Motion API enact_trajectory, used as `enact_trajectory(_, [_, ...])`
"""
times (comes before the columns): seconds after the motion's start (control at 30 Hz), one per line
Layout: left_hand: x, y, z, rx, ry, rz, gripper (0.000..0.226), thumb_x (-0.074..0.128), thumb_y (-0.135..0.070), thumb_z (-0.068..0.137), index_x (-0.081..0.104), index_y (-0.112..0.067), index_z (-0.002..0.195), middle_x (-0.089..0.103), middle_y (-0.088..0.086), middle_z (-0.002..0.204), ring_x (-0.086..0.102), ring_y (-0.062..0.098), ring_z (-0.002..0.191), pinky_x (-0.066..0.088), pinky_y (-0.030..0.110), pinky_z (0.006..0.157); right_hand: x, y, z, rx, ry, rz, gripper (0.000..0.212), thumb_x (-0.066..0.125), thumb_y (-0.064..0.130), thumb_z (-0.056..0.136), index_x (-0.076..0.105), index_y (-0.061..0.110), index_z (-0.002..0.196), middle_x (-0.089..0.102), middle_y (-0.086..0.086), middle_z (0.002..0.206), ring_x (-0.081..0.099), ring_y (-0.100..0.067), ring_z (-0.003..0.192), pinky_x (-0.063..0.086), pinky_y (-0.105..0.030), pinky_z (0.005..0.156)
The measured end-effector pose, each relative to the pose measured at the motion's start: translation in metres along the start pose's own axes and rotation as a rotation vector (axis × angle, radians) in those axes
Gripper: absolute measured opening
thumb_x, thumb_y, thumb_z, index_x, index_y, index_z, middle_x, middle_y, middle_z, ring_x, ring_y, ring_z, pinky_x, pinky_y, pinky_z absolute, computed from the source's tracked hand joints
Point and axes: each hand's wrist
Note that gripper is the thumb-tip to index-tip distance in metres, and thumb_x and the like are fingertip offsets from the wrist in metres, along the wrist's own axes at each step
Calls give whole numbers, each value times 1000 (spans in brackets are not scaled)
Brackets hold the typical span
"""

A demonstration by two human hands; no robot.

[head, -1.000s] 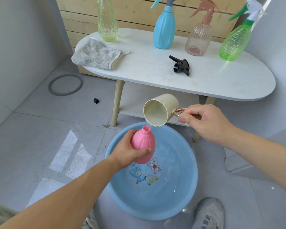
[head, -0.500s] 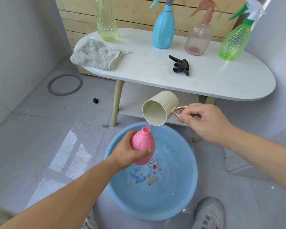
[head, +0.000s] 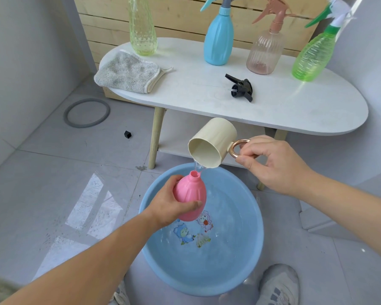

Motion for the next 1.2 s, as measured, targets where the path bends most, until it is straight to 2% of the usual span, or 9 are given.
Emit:
enact_trajectory(0.23, [0,2,0,1,-2,21,69,92,-26,72,50,-32,128,62,-4,117,65,17,103,57,21,68,2,-5,1,-153,-32,-88,36,55,38,90,67,10,72,67,-1,76,57,-19,92,42,-26,92])
enact_trajectory(0.43, [0,4,2,2,-8,26,70,92,-25,72,51,-31,128,63,-4,116,66,16,102,58,21,69,6,-16,3,-344,-44,-195,30,59,29,93,67,8,74,65,1,80,55,-21,93,45,-40,95])
enact_trajectory(0.73, [0,6,2,-4,-7,35,68,90,-22,76,50,-31,130,62,-5,117,65,15,102,56,18,66,12,-21,4,-454,-66,-270,27,61,24,94,69,5,77,66,-4,81,56,-31,101,46,-38,91])
enact_trajectory(0.8, [0,6,2,-7,-8,38,68,90,-22,76,50,-30,130,61,-5,117,65,14,102,56,17,64,16,-22,3,-382,-29,-231,29,60,28,94,68,8,76,66,-1,80,55,-24,98,44,-32,94])
enact_trajectory(0.87, [0,8,3,-8,-11,42,67,90,-21,76,50,-29,130,61,-5,116,65,13,100,55,16,62,24,-23,1,-193,12,-119,29,59,31,93,67,10,74,66,0,77,55,-19,92,42,-25,91])
enact_trajectory(0.97, [-1,13,3,-21,-11,26,73,92,-24,74,49,-29,133,62,-5,119,66,12,102,57,17,68,43,-33,1,202,98,82,25,63,32,94,70,17,75,65,2,72,58,-16,76,47,-33,74])
enact_trajectory(1.03, [-2,18,5,-48,5,27,85,94,-35,66,49,-31,139,64,-5,124,67,14,106,60,23,78,60,-48,-2,376,120,145,24,63,35,94,73,21,77,59,9,59,49,-9,54,40,-28,56])
enact_trajectory(1.13, [-3,24,6,-61,14,41,70,94,-32,65,58,-36,125,68,-7,115,69,12,100,60,24,76,86,-75,-7,498,152,148,29,61,37,95,73,18,77,49,7,54,35,-6,43,31,-24,47])
enact_trajectory(1.2, [-3,29,5,-72,10,42,72,93,-37,58,59,-36,121,69,-7,112,70,12,98,60,25,74,103,-92,-11,540,185,119,33,61,37,95,71,13,74,45,5,54,33,-7,42,28,-23,44])
Point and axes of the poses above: each hand's wrist, its own z-axis towards the middle knuckle, its own x-axis out of the palm, y = z × x
